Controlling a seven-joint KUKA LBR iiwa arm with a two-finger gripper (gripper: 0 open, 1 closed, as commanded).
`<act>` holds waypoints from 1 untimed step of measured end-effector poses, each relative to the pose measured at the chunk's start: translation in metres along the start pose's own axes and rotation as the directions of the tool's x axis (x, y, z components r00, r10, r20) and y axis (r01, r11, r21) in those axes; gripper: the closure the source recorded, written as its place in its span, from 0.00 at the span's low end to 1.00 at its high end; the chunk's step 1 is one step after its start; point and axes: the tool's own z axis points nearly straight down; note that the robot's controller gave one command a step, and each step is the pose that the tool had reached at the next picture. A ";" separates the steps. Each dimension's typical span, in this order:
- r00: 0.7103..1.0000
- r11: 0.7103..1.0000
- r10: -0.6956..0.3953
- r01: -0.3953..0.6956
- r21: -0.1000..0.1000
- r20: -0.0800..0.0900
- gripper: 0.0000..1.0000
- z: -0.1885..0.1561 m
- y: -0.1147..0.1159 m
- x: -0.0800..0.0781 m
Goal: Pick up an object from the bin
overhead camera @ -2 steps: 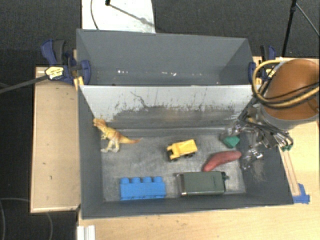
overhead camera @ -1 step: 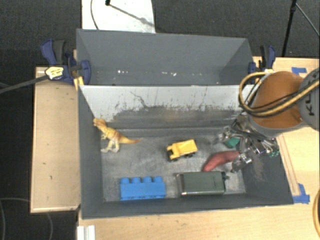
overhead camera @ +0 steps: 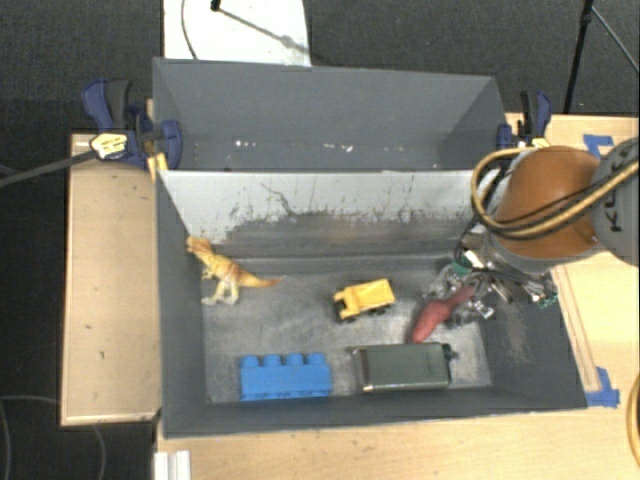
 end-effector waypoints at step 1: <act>1.000 1.000 -0.001 0.001 -0.001 0.000 1.00 0.000 0.000 0.000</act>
Offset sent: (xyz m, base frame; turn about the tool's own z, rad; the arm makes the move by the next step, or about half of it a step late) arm -0.0001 -0.0002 0.0086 0.0001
